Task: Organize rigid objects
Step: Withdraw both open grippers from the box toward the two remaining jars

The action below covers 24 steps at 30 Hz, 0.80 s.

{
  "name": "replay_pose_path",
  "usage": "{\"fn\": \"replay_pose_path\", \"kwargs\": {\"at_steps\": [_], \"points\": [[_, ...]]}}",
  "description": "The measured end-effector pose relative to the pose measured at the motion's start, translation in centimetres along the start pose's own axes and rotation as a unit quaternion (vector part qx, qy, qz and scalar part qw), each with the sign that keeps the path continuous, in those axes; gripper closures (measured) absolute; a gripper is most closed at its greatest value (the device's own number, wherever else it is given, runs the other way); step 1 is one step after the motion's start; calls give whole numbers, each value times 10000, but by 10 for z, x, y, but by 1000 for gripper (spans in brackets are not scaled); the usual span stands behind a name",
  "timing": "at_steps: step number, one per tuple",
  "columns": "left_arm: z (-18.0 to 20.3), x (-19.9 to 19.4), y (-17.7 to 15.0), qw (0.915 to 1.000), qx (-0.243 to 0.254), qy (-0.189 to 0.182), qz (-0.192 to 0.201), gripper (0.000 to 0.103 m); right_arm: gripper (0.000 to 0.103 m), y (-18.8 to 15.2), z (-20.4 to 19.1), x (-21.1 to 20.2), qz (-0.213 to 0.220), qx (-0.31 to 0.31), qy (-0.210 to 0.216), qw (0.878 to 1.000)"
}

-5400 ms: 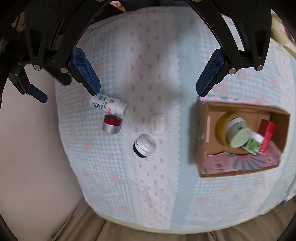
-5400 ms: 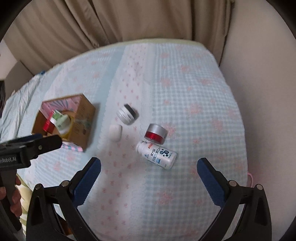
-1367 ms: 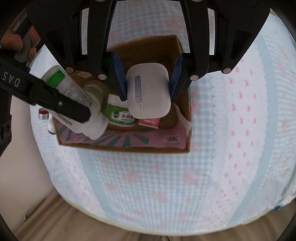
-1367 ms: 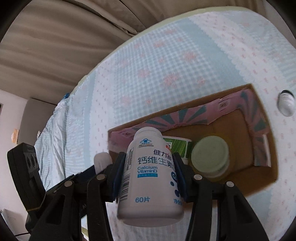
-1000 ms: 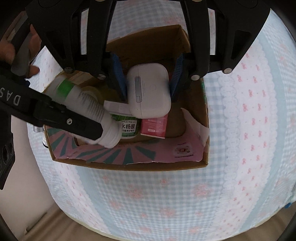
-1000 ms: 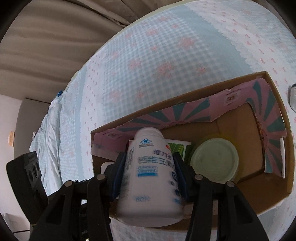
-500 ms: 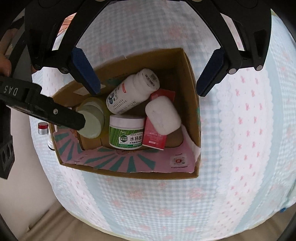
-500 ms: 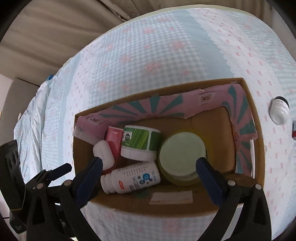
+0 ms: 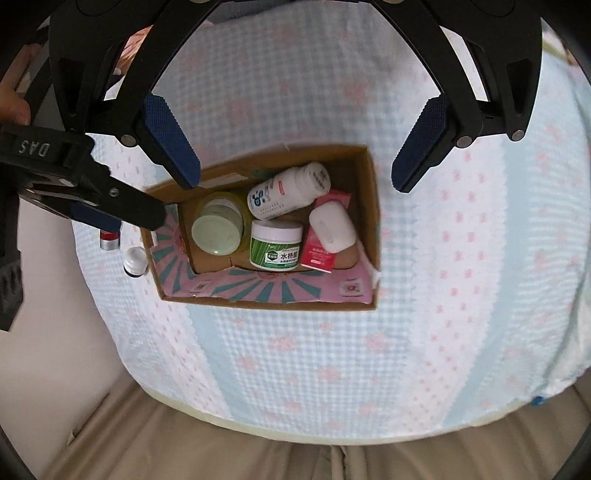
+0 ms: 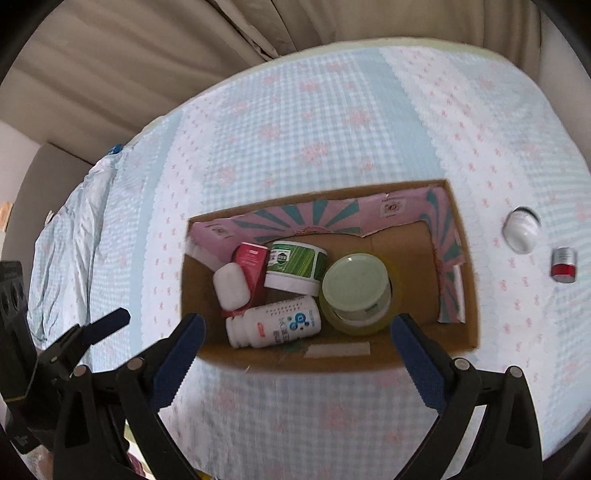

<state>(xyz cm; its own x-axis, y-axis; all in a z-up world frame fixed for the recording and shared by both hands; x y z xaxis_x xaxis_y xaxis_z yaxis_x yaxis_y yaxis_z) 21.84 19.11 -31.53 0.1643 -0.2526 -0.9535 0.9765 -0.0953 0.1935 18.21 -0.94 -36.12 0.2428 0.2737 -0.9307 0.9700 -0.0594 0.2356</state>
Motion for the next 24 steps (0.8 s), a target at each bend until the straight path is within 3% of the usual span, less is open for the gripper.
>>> {"fn": "replay_pose_path", "kwargs": {"at_steps": [8, 12, 19, 24], "points": [[30, -80, -10, 9983, 36, 2, 574, 0, 2, -19, 4, -84, 272, -13, -224, 9994], [61, -104, -14, 9959, 248, 143, 863, 0, 1, -31, 24, -127, 672, -44, -343, 9971], [149, -117, -24, 9918, 448, 286, 1162, 0, 1, -56, 95, -195, 1362, -72, -662, 9884], [219, -112, -28, 9875, 585, 413, 1405, 0, 1, -68, 158, -233, 1571, -344, -796, 9838]]}}
Point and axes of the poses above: each gripper's, at about its wrist camera, not at the fingertips, and x roughly the way its jaws point, z to its right, y to its top, the point moved 4 cm from there along x, roughly the way its jaws point, and after that the axes turned 8 degrees about -z, right-handed, at the moved point
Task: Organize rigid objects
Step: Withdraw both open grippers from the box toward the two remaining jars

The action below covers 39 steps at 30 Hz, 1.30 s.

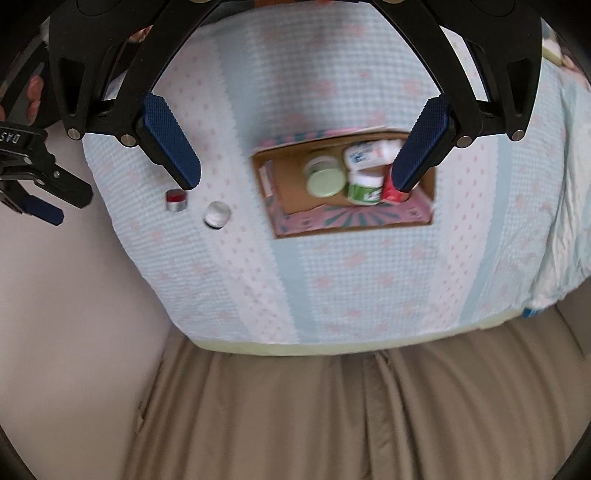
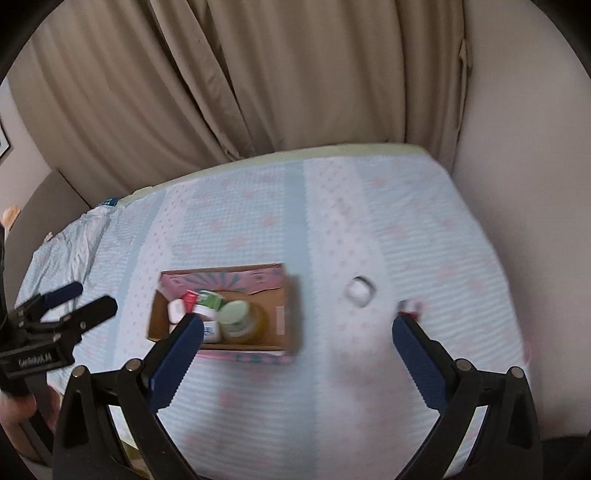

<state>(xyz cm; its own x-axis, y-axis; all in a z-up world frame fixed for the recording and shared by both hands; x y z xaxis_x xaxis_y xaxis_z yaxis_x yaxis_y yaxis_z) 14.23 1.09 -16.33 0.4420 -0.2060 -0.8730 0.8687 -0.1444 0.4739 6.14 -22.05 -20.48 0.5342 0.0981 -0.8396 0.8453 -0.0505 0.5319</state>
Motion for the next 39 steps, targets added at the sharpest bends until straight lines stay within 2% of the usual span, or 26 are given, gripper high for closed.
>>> {"fn": "replay_pose_path", "kwargs": {"at_steps": [4, 9, 14, 20, 26, 35, 39], "points": [[48, 12, 9, 10000, 62, 74, 13, 0, 1, -3, 50, -11, 151, -309, -286, 9990], [100, 40, 19, 9994, 268, -17, -234, 0, 1, -5, 101, -8, 160, -451, -544, 9974], [136, 87, 31, 9961, 625, -97, -610, 0, 1, -7, 138, 10, -141, 21, -361, 9992], [158, 149, 44, 9896, 973, -226, -1036, 0, 1, -6, 170, 50, -496, 767, -77, 9958], [172, 230, 55, 9792, 1161, -473, -1593, 0, 1, -5, 196, 109, -902, 1377, 193, 9862], [185, 349, 51, 9575, 1661, -407, -2323, 1, 2, -8, 227, 207, -1352, 2328, 670, 9607], [185, 388, 42, 9472, 1870, -342, -2580, 3, 11, -15, 230, 251, -1669, 2576, 726, 9490]]}}
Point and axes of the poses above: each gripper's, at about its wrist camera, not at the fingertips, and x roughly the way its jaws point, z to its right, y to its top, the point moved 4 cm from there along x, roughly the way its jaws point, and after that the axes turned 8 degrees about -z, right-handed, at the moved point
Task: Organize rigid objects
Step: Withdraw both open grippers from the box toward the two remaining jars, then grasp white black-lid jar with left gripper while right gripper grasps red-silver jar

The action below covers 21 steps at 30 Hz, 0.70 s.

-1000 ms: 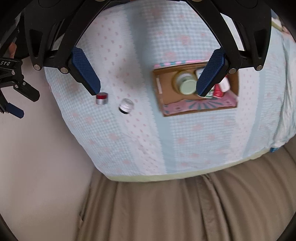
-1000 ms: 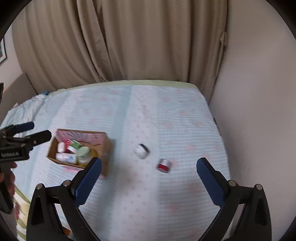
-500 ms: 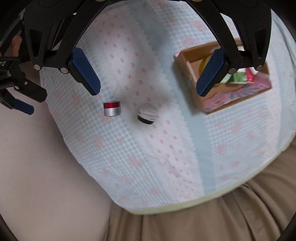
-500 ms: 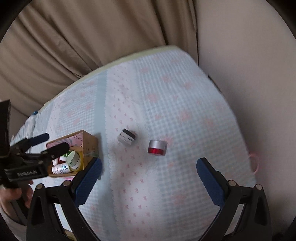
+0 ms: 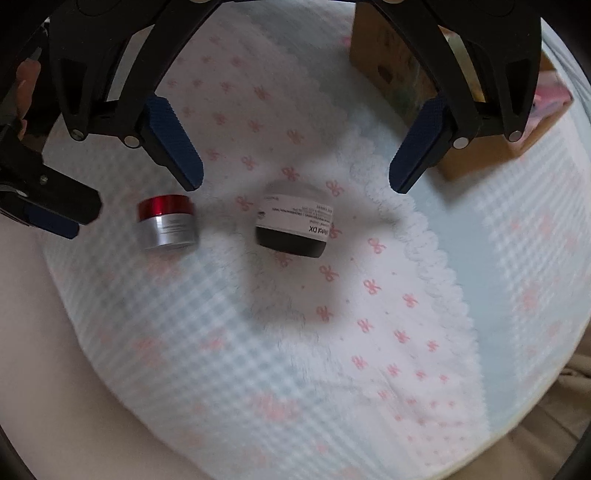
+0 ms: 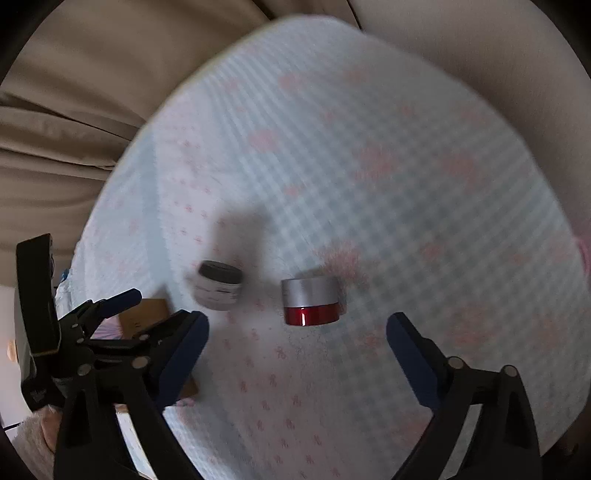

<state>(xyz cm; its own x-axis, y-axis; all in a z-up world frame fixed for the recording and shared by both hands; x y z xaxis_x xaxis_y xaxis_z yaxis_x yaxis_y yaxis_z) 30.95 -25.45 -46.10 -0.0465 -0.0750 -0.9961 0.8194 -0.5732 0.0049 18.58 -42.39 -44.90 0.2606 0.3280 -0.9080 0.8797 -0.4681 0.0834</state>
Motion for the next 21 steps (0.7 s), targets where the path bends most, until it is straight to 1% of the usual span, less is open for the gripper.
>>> {"fn": "replay_pose_path", "kwargs": {"at_steps": [3, 7, 9, 10, 12, 14, 15, 16, 17, 18, 19, 21], "points": [[0, 20, 7, 9998, 114, 1, -137, 3, 13, 5, 2, 29, -201, 165, 22, 9997], [-1, 42, 16, 9995, 205, -75, -244, 5, 22, 9, 3, 57, -449, 261, -40, 9986], [0, 49, 19, 9992, 269, -57, -274, 14, 27, 11, 5, 68, -533, 326, -56, 9980], [0, 53, 20, 9991, 293, -55, -300, 15, 29, 11, 6, 72, -563, 364, -73, 9977], [0, 61, 23, 9988, 324, -58, -353, 21, 30, 13, 8, 79, -621, 433, -131, 9970], [0, 65, 25, 9988, 339, -52, -359, 28, 34, 13, 8, 82, -648, 455, -136, 9968], [1, 66, 26, 9987, 360, -43, -352, 28, 38, 14, 9, 84, -666, 454, -153, 9966], [1, 67, 27, 9987, 378, -21, -329, 29, 40, 14, 8, 84, -678, 448, -185, 9965], [2, 68, 28, 9988, 403, 14, -289, 32, 43, 15, 9, 85, -693, 439, -234, 9964], [4, 69, 28, 9988, 427, 43, -235, 44, 46, 15, 8, 86, -724, 416, -294, 9961], [4, 70, 29, 9988, 442, 92, -191, 48, 50, 15, 10, 86, -754, 385, -344, 9958], [5, 69, 29, 9989, 443, 67, -105, 48, 51, 16, 11, 86, -785, 385, -355, 9955]]}}
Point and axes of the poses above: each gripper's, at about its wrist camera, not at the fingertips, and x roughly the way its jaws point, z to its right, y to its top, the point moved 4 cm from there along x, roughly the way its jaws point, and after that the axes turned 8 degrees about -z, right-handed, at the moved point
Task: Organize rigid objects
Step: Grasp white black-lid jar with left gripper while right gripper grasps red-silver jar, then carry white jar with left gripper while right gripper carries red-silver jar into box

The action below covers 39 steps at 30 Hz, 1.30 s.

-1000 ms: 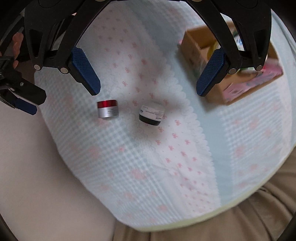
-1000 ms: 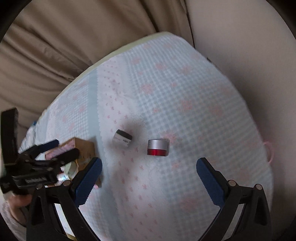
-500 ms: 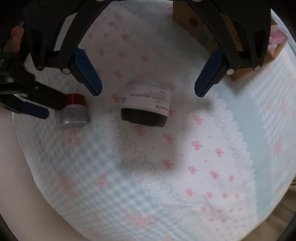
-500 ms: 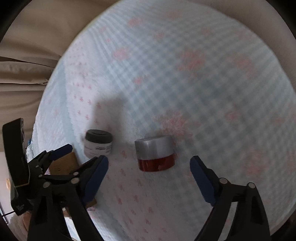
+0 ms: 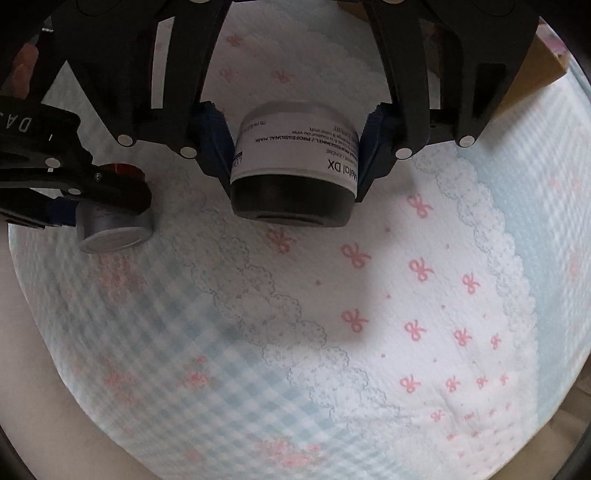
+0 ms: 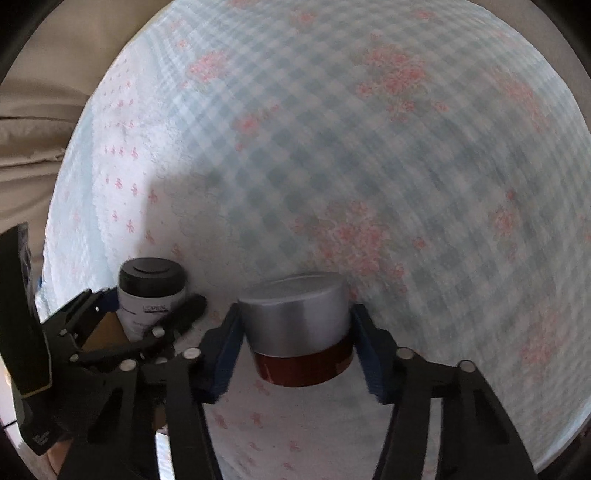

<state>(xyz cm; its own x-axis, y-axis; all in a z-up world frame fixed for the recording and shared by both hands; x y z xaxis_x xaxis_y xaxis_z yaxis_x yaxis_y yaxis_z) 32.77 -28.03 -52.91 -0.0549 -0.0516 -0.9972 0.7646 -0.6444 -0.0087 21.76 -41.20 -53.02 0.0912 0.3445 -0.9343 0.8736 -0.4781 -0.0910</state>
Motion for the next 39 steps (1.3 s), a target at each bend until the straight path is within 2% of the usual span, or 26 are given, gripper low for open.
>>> {"fn": "replay_pose_path", "kwargs": {"at_steps": [10, 17, 22, 28, 31, 35, 39], "points": [[2, -11, -15, 9999, -129, -56, 72, 49, 51, -4, 11, -9, 72, 166, 88, 9998], [8, -43, -38, 9987, -391, -104, 305, 49, 53, -18, 4, -34, 322, 87, 146, 9993], [8, -87, -61, 9960, -666, -127, 577, 49, 53, -38, -5, -65, 568, -44, 279, 9980], [13, -164, -97, 9885, -1094, -122, 1039, 49, 53, -69, -34, -125, 906, -493, 484, 9935], [12, -215, -128, 9813, -1384, -125, 1329, 49, 53, -89, -54, -160, 1017, -767, 563, 9903], [-1, -263, -159, 9715, -1635, -63, 1714, 49, 53, -116, -95, -201, 1146, -1256, 670, 9831], [-22, -304, -198, 9606, -1943, 81, 1984, 49, 53, -137, -130, -222, 1199, -1750, 723, 9746]]}}
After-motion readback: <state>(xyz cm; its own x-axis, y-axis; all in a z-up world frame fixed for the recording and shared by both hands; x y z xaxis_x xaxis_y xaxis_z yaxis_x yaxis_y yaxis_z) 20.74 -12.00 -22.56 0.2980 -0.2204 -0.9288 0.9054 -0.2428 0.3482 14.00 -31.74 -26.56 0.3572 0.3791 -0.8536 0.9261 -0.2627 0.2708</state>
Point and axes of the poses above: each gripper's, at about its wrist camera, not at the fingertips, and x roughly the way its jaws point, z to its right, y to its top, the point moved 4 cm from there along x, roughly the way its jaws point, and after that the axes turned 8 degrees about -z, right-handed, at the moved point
